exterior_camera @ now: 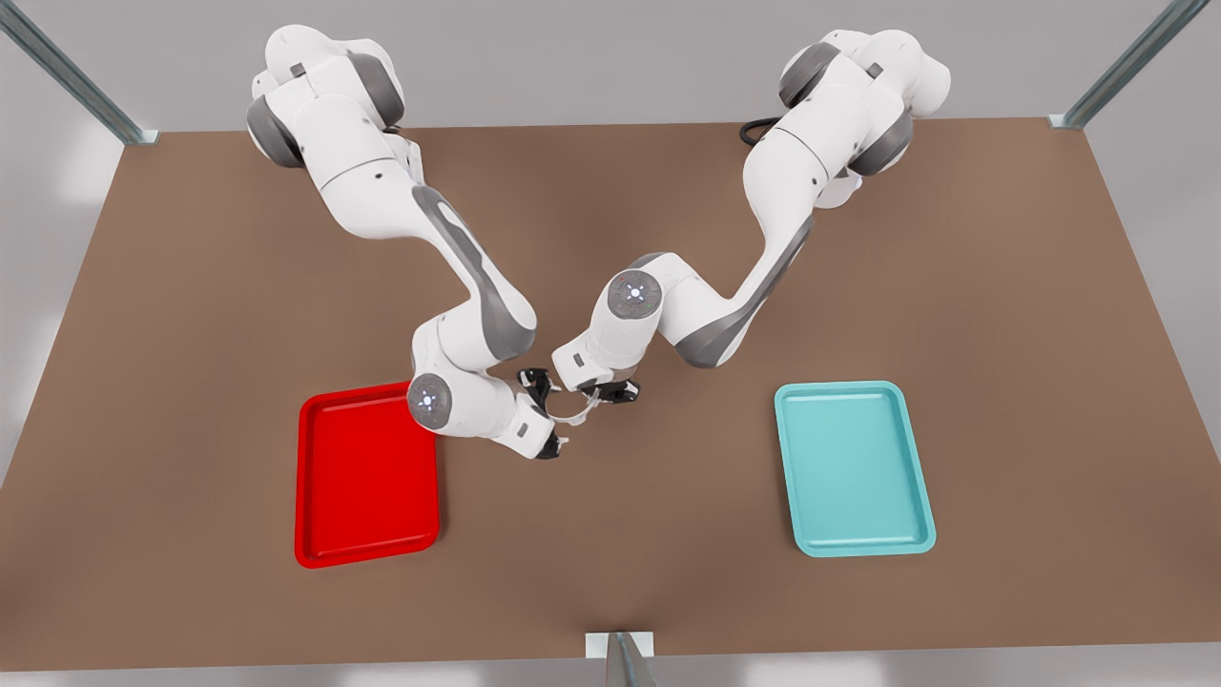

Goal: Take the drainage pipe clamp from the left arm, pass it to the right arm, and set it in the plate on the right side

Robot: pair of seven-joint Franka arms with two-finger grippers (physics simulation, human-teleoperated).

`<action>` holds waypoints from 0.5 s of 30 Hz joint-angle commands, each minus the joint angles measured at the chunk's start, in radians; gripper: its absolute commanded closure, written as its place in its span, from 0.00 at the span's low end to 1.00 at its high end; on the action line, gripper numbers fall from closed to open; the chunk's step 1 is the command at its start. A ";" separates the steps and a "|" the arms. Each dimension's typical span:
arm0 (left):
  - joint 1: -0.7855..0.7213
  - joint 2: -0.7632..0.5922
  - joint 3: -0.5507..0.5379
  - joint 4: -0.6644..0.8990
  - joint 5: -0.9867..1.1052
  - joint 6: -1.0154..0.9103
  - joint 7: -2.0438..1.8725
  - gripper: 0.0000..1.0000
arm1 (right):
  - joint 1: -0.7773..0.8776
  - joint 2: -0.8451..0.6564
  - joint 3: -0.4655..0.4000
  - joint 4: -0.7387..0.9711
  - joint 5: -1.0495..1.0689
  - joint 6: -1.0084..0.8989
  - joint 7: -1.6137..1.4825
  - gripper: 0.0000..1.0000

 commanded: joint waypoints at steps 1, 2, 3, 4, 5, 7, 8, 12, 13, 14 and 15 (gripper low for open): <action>0.000 -0.002 0.000 0.001 -0.003 0.005 0.021 0.79 | 0.000 0.007 0.000 -0.002 -0.002 0.045 -0.184 0.00; 0.000 -0.003 0.000 0.001 -0.005 0.003 0.021 0.79 | 0.003 0.009 0.000 -0.002 -0.002 0.053 -0.184 0.00; 0.000 -0.005 0.000 0.001 -0.005 0.003 0.021 0.79 | 0.005 0.018 0.000 -0.002 -0.002 0.062 -0.181 0.00; 0.000 -0.005 0.000 0.001 -0.005 0.003 0.019 0.79 | 0.009 0.021 0.000 -0.002 -0.002 0.068 -0.176 0.00; 0.000 -0.005 0.000 0.001 -0.005 0.003 0.018 0.79 | 0.009 0.021 -0.001 -0.002 -0.002 0.073 -0.175 0.00; 0.000 -0.003 0.000 0.001 -0.005 0.005 0.016 0.79 | 0.011 0.021 0.000 -0.002 -0.002 0.073 -0.173 0.00; 0.000 -0.003 0.000 0.001 -0.005 0.005 0.014 0.79 | 0.011 0.021 0.000 -0.002 -0.002 0.073 -0.172 0.00; -0.002 -0.002 0.000 -0.001 -0.005 0.005 0.010 0.79 | 0.012 0.021 0.000 0.000 0.000 0.073 -0.161 0.00; -0.002 -0.002 0.000 -0.001 -0.005 0.005 0.010 0.79 | 0.014 0.021 0.000 0.001 0.000 0.073 -0.156 0.00; -0.002 -0.002 0.000 -0.001 -0.005 0.005 0.010 0.79 | 0.017 0.021 0.000 0.001 0.000 0.074 -0.155 0.00; -0.002 0.000 0.000 -0.001 -0.005 0.005 0.010 0.79 | 0.025 0.021 0.000 0.000 0.000 0.081 -0.155 0.00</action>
